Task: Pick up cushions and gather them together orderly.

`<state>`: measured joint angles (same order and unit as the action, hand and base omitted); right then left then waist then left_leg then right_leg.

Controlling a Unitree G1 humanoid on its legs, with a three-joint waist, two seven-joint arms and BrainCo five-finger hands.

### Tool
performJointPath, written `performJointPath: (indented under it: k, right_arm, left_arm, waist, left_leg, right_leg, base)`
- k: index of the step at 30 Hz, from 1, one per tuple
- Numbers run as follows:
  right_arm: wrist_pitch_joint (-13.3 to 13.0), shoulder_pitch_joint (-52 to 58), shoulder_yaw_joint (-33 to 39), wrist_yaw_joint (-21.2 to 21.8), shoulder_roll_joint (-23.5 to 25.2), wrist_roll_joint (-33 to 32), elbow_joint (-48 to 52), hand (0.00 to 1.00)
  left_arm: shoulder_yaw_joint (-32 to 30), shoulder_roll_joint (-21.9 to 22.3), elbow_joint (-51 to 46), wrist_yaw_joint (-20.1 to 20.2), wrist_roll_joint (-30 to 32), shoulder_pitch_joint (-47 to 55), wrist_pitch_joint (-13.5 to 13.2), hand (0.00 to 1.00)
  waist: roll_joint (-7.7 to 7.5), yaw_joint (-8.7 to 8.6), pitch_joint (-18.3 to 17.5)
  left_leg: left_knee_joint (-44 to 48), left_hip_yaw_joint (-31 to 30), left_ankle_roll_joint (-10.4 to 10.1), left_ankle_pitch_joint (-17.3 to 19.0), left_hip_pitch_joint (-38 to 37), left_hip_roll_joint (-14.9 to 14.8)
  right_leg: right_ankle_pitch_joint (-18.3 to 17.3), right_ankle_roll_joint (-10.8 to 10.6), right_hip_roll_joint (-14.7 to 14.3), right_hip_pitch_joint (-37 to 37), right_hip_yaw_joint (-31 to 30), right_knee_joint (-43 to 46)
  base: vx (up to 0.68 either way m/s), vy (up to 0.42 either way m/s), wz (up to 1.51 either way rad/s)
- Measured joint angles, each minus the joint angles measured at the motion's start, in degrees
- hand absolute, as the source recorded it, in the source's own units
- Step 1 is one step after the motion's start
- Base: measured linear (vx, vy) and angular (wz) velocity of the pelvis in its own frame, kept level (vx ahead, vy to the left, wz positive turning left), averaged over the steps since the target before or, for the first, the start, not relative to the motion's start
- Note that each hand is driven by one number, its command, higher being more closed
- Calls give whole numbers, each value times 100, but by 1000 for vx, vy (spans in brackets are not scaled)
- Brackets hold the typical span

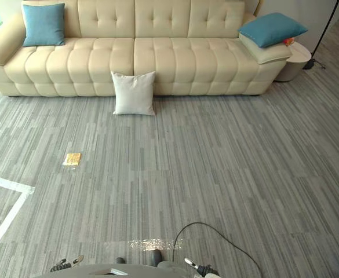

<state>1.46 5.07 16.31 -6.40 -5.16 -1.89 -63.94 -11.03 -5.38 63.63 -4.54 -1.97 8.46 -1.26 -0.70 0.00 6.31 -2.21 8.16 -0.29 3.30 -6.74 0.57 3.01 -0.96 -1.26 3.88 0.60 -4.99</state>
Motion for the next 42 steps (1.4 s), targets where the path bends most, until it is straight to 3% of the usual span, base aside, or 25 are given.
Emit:
performJointPath:
  k: [10, 13, 16, 18, 19, 22, 24, 26, 29, 30, 31, 32, 34, 35, 38, 39, 40, 41, 42]
  right_arm:
    - [-2, -25, -35, 2, -3, -5, 9, 0]
    - [-6, -66, -27, 1, -9, -12, 28, 0]
    - [-28, -41, 82, 0, 34, -93, 262, 0]
    - [-28, -7, 72, -1, 50, -121, 339, 0]
    - [-39, 42, 67, -4, 40, -122, 542, 0]
    - [-47, 104, 5, -10, 4, -138, 730, 0]
    - [-47, 107, -25, -12, -7, -215, 793, 0]
    - [-49, 74, -40, -15, 6, -244, 911, 0]
    - [-54, -44, -167, -21, 25, -246, 898, 0]
    - [-55, -108, -295, -24, 35, -251, 893, 0]
    - [-56, -167, -316, -21, 88, -251, 891, 0]
    - [-79, -295, -317, -16, 322, -251, 905, 0]
    - [-160, -319, -284, -2, 526, -242, 901, 0]
    - [-149, -317, -260, -5, 522, -243, 885, 0]
    - [-170, -366, -297, 3, 534, -239, 898, 0]
    - [-175, -372, -396, 4, 529, -231, 899, 0]
    - [-171, -369, -440, 12, 510, -229, 916, 0]
    - [-172, -366, -471, 13, 467, -229, 975, 0]
    - [-172, -355, -475, 8, 447, -228, 1033, 0]
  left_arm:
    - [107, -41, 1, -2, 5, -100, 1, 0]
    - [109, -59, -9, -2, -1, -259, 0, 0]
    - [-1, -66, -128, 3, -18, -330, -2, 0]
    - [-188, 8, -315, 2, -33, -316, -7, 0]
    - [-414, 136, -475, 0, -75, -285, -14, 0]
    - [-677, 286, -685, 0, -276, -149, -31, 0]
    - [-681, 318, -731, 0, -363, -144, -73, 0]
    - [-685, 326, -739, -3, -487, -150, -124, 0]
    - [-679, 353, -739, -7, -635, -138, -147, 0]
    - [-689, 378, -701, -7, -690, -71, -158, 0]
    - [-709, 361, -667, -8, -705, -79, -162, 0]
    - [-717, 290, -675, -13, -743, -94, -184, 0]
    - [-794, 250, -674, -7, -805, -138, -202, 0]
    - [-801, 246, -673, -16, -870, -124, -199, 0]
    - [-773, 212, -677, -14, -972, -115, -201, 0]
    - [-663, 135, -690, -8, -975, -116, -192, 0]
    - [-657, 128, -696, -9, -977, -118, -195, 0]
    - [-658, 134, -696, -14, -1018, -133, -178, 0]
    - [-658, 149, -696, -15, -1023, -145, -175, 0]
  waist:
    - [-15, -14, 44]
    - [1, -15, 181]
    - [39, -58, 356]
    - [38, -9, 453]
    - [81, 25, 488]
    - [164, 20, 529]
    - [160, 101, 528]
    - [148, 217, 535]
    - [137, 332, 544]
    - [90, 368, 562]
    - [54, 378, 547]
    - [-110, 402, 504]
    - [-329, 458, 475]
    - [-361, 477, 454]
    - [-435, 511, 400]
    - [-425, 446, 406]
    - [-423, 442, 408]
    - [-397, 434, 424]
    - [-364, 430, 446]
  left_leg:
    - [21, 127, -44, 18, 194, -36]
    - [578, 139, -196, 347, 463, -135]
    - [2007, 408, -454, 691, 998, -388]
    - [2985, 593, -467, 679, 1303, -525]
    - [3889, 657, -444, 609, 1652, -687]
    - [4915, 811, -419, 1053, 2281, -974]
    - [4714, 855, -397, 1110, 2592, -1016]
    - [3945, 925, -415, 1024, 2904, -995]
    - [2084, 873, -444, 347, 2982, -885]
    - [2057, 905, -359, -139, 2983, -887]
    - [2180, 917, -247, -235, 3001, -820]
    - [2522, 911, -6, 1, 3200, -741]
    - [3031, 972, 239, 537, 3288, -586]
    - [3178, 1034, 280, 726, 3249, -560]
    - [3337, 1236, 443, 1200, 2824, -415]
    - [3275, 1250, 511, 1407, 2459, -359]
    - [3257, 1255, 505, 1469, 2333, -352]
    - [3151, 1254, 481, 1612, 1963, -345]
    - [3057, 1253, 435, 1661, 1726, -348]
  right_leg:
    - [14, 30, -28, -210, -48, 2]
    - [-152, 91, -53, -236, 45, 112]
    - [-698, 225, -59, -429, 162, 805]
    - [-947, 252, 6, -396, 162, 1125]
    - [-1137, 283, 10, -377, 169, 1337]
    - [-1492, 308, 144, -171, 132, 1639]
    - [-1584, 242, 275, -77, 57, 1606]
    - [-1640, 153, 481, 158, 32, 1397]
    - [-1901, -142, 753, 511, -60, 1072]
    - [-2016, -243, 834, 621, -161, 1009]
    - [-2053, -171, 895, 666, -185, 998]
    - [-1930, -75, 983, 572, -258, 1161]
    - [-1919, -216, 1153, 228, -344, 2095]
    - [-1891, -340, 1222, 158, -342, 2368]
    - [-1494, -1037, 1385, -334, -523, 3945]
    - [-1127, -1575, 1296, -835, -509, 5289]
    - [-1077, -1562, 1267, -1033, -438, 5749]
    - [-1081, -1330, 1252, -1414, -167, 6595]
    - [-1160, -1098, 1245, -1578, -22, 6870]
  base:
    - [-18, -7, -5]
    - [15, -17, 1]
    - [43, -78, 10]
    - [63, -73, 7]
    - [98, -30, 1]
    - [217, 40, 6]
    - [272, 110, -6]
    - [400, 223, -17]
    - [448, 330, -27]
    - [491, 405, -44]
    - [518, 384, -40]
    - [553, 333, -21]
    - [559, 320, 0]
    - [538, 289, 0]
    - [515, 207, -22]
    - [496, 94, -19]
    - [462, 21, -18]
    - [297, -19, -16]
    - [368, -47, -16]
